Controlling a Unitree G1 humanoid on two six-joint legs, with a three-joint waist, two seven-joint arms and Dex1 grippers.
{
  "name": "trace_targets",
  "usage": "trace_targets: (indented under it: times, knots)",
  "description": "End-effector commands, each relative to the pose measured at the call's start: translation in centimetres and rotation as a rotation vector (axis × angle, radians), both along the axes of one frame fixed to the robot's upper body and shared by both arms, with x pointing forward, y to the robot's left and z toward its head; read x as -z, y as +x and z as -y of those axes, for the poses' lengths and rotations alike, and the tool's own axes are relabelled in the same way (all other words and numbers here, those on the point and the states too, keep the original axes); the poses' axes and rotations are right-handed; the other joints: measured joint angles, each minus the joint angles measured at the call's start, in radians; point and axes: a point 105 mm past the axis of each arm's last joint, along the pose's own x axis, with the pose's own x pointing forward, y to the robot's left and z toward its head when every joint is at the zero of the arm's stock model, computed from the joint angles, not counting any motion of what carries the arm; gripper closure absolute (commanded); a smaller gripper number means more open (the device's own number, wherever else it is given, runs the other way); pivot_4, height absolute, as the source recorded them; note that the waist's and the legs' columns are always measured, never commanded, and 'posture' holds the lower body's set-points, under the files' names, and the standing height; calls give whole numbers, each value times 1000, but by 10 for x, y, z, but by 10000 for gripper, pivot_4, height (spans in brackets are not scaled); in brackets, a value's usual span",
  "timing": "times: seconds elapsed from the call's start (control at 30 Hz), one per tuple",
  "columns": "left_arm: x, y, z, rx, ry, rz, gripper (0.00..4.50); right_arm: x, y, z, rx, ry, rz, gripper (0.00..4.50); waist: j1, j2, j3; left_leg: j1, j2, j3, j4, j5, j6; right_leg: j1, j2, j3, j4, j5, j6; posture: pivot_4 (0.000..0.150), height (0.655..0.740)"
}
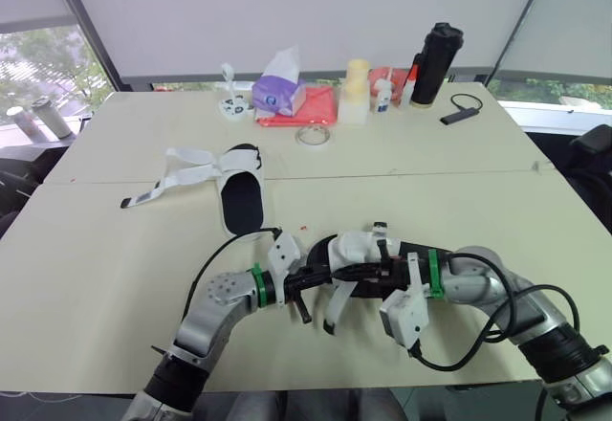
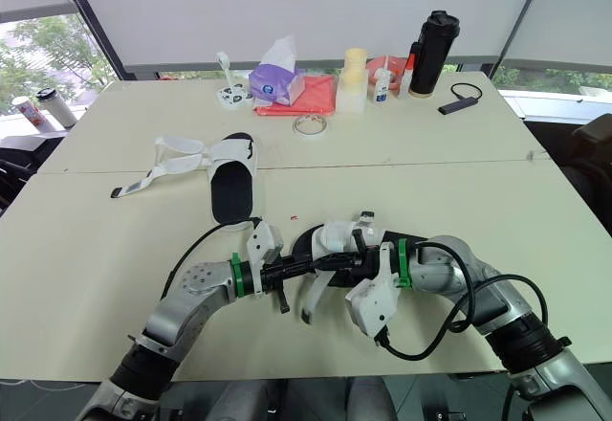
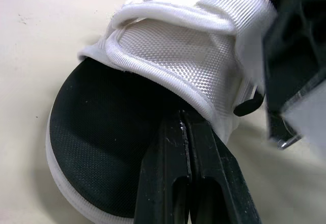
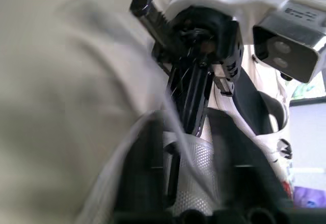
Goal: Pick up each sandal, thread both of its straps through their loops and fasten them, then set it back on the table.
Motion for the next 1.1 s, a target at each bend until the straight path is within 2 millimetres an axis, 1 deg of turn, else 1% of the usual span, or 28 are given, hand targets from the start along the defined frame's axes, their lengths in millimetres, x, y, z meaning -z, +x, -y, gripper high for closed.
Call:
trace_targets:
  times: [0.03, 0.1, 0.23, 0.33, 0.43, 0.5, 0.6, 0.7, 0.73, 0.83, 0.9, 0.97, 1.0, 1.03, 1.1]
  knots:
    - [15, -3, 1, -2, 37, -42, 45000, 0, -8, 7, -37, -32, 22, 10656, 1, 0, 0, 0, 0, 0, 0, 0, 0, 0, 0, 0, 0, 0, 0, 1500, 7400]
    - [15, -2, 4, -2, 31, -40, 45000, 5, -21, 13, -65, -60, 6, 216, 5, 0, 0, 0, 0, 0, 0, 0, 0, 1, 0, 0, 0, 0, 0, 1500, 7400]
    - [14, 0, 7, 1, 21, -36, 45000, 8, -35, 22, -94, -90, -7, 216, 0, 0, 0, 1, -1, 0, 0, 0, 0, 1, 0, 1, 0, 0, 0, 1500, 7400]
    - [15, 2, 11, 4, 15, -35, 45000, 8, -40, 31, -94, -106, -16, 216, 2, 0, 0, 1, 0, 0, 0, 0, 0, 2, 0, 1, 0, 0, -1, 1500, 7400]
    - [14, 5, 14, 9, 6, -30, 45000, -4, -37, 50, -14, -124, -57, 216, 6, 1, 0, 1, -1, 0, 1, 0, 0, 3, -1, 1, 0, 0, -1, 1500, 7400]
    - [14, 6, 15, 10, 2, -29, 45000, -8, -37, 58, 51, -118, -140, 216, 4, 0, 0, 1, -1, 0, 2, 0, 0, 4, -3, 1, 0, 0, -1, 1500, 7400]
    - [13, 8, 18, 11, -3, -16, 45000, -15, -34, 70, 275, -58, -419, 216, 4, 0, 0, 2, 0, -1, 2, 0, 0, 5, -4, 1, -1, -1, -1, 1500, 7400]
    - [10, 11, 17, 18, 0, 12, 45000, -25, -37, 68, 463, 62, -761, 216, 2, 0, 0, 1, 0, -3, 2, 0, 1, 5, -5, 1, 0, -1, -1, 1500, 7400]
    - [9, 10, 16, 30, 5, 21, 45000, -28, -37, 65, 499, 93, -843, 216, 1, 0, 0, 1, 0, -3, 2, 0, 1, 4, -6, 1, 0, -1, -1, 1500, 7400]
    - [8, 9, 15, 59, 18, 40, 45000, -32, -38, 62, 564, 106, -967, 216, 1, 0, 0, 1, 0, -2, 2, 0, 1, 4, -7, 1, -1, -1, -1, 1500, 7400]
    - [8, 6, 12, 98, 36, 53, 45000, -36, -37, 61, 623, 137, -1101, 216, 1, 0, 0, 0, 0, 0, 2, -2, -1, 3, -7, 1, -2, -1, -1, 1500, 7400]
    - [8, 1, 10, 149, 53, 57, 45000, -42, -37, 61, 708, 175, -1332, 216, 0, 1, 0, -3, 0, 0, 1, -2, 0, 1, -8, 1, -4, -1, -2, 1500, 7400]
    - [8, 0, 10, 164, 57, 57, 45000, -44, -38, 60, 722, 185, -1401, 216, -1, 0, 0, -4, -1, 1, 1, -1, 2, -1, -8, 1, -4, -1, -2, 1500, 7400]
    - [9, -3, 9, 185, 67, 61, 45000, -45, -44, 59, 734, 150, -1491, 216, -1, 0, 0, -5, -1, 1, 1, -1, 3, -3, -8, 1, -5, -1, -1, 1500, 7400]
    - [10, -6, 9, 211, 82, 65, 45000, -47, -51, 56, 727, 131, -1580, 216, 2, 1, 0, -8, -1, 1, 0, -1, 4, -5, -8, 0, -6, -1, -1, 1500, 7400]
